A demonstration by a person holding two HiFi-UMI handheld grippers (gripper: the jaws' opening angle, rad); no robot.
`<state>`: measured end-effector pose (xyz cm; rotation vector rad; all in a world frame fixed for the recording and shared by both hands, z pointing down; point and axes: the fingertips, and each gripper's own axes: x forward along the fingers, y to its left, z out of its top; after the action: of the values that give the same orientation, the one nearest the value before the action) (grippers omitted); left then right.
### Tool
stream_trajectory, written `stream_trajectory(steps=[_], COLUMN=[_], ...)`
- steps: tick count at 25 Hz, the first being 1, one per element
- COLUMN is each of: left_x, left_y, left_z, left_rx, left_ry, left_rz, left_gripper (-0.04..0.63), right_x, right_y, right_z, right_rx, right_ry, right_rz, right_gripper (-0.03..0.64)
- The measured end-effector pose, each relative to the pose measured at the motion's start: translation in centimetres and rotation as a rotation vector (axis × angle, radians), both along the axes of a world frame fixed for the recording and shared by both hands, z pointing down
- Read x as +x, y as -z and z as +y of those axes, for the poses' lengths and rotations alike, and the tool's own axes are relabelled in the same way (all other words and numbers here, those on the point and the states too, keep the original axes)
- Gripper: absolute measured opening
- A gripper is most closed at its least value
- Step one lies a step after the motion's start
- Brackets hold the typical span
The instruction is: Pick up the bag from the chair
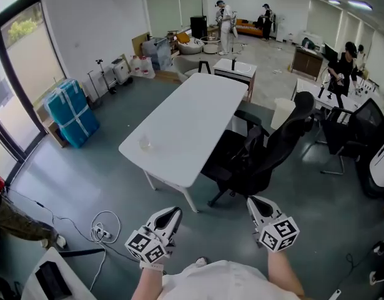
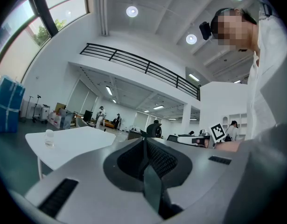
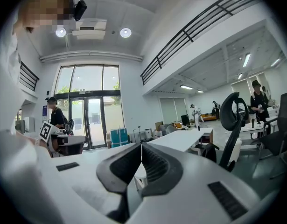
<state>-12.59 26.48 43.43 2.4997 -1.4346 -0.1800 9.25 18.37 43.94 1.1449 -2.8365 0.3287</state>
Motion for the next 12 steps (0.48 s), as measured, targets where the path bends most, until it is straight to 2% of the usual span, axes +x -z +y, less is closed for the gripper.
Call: stream_trajectory(steps=[5, 12], left_x=[-2.7, -3.3], left_y=[0.1, -0.5], left_z=[-0.5, -1.7], left_rx=[-0.006, -0.005], left_ry=[-0.042, -0.081], left_rz=[0.009, 0.047], left_gripper=[0.040, 0.040], right_x=[-2.5, -2.7], right_y=[0.3, -0.7], right_z=[-0.1, -0.6], right_rx=[-0.006, -0.034], right_ry=[-0.036, -0.079], right_rz=[-0.016, 0.013], right_gripper=[0.020, 0.020])
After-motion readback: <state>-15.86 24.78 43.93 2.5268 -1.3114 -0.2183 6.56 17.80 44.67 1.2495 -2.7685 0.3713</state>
